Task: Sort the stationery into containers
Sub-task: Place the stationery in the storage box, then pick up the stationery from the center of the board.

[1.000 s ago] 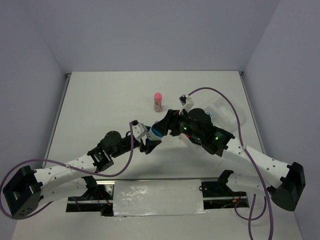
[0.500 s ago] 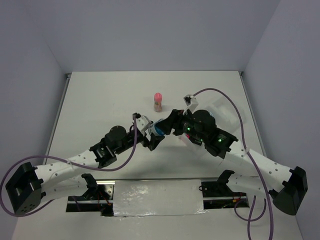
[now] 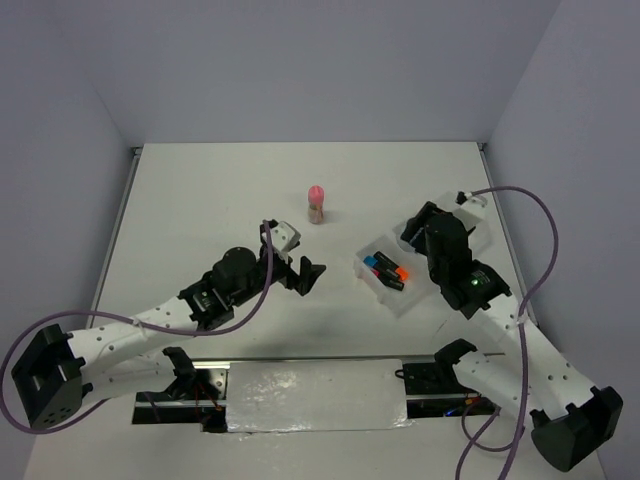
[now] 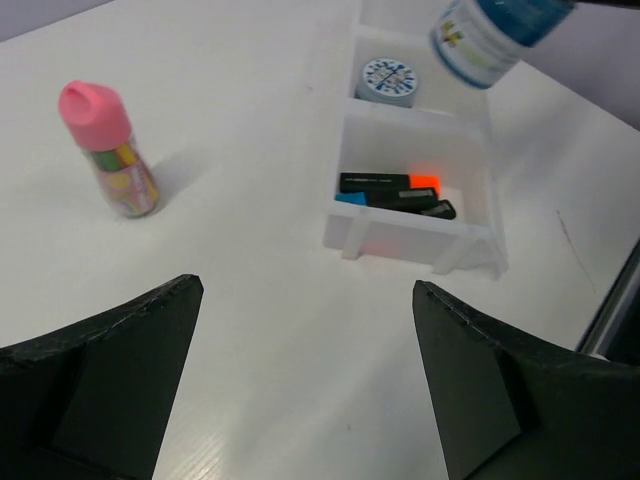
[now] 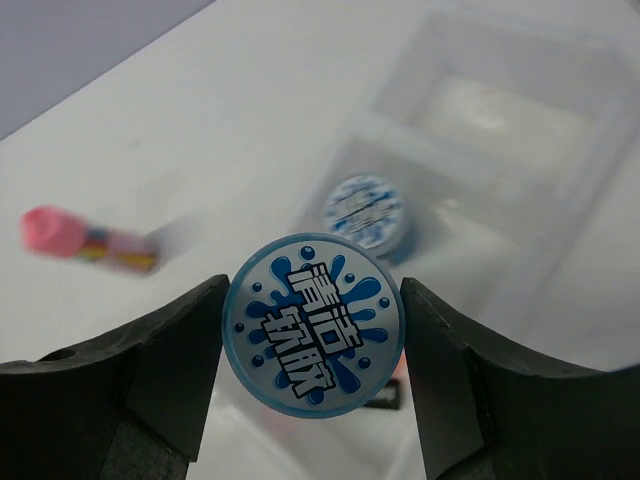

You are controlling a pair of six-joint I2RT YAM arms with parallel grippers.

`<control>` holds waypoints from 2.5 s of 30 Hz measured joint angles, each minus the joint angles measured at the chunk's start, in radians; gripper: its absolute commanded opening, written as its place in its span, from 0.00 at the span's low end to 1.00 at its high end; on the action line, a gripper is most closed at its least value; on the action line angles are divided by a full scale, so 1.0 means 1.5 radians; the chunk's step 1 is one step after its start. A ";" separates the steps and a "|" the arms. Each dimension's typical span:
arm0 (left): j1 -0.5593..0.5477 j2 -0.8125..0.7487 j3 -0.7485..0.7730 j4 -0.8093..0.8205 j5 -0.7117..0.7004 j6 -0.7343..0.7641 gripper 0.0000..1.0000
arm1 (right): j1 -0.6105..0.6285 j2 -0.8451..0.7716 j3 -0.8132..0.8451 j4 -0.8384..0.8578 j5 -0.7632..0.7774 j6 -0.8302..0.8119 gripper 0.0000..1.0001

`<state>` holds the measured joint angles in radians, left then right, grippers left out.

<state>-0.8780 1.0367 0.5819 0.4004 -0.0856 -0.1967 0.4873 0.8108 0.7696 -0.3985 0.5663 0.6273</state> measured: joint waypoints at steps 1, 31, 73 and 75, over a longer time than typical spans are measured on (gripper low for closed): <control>0.000 0.001 0.006 -0.016 -0.018 -0.010 0.99 | -0.018 -0.001 -0.003 -0.011 0.025 0.001 0.00; 0.001 0.019 0.054 -0.163 -0.163 -0.067 0.99 | -0.167 0.226 -0.042 0.095 0.102 -0.040 0.00; 0.077 0.281 0.208 -0.104 -0.229 -0.112 0.99 | -0.166 -0.010 0.006 0.094 -0.147 -0.118 1.00; 0.087 0.326 0.233 -0.087 -0.223 -0.106 0.99 | -0.166 -0.016 0.020 0.094 -0.204 -0.137 1.00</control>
<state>-0.7467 1.5261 0.9321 0.2695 -0.4198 -0.3553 0.2382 0.7872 0.7990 -0.2573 0.2596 0.4213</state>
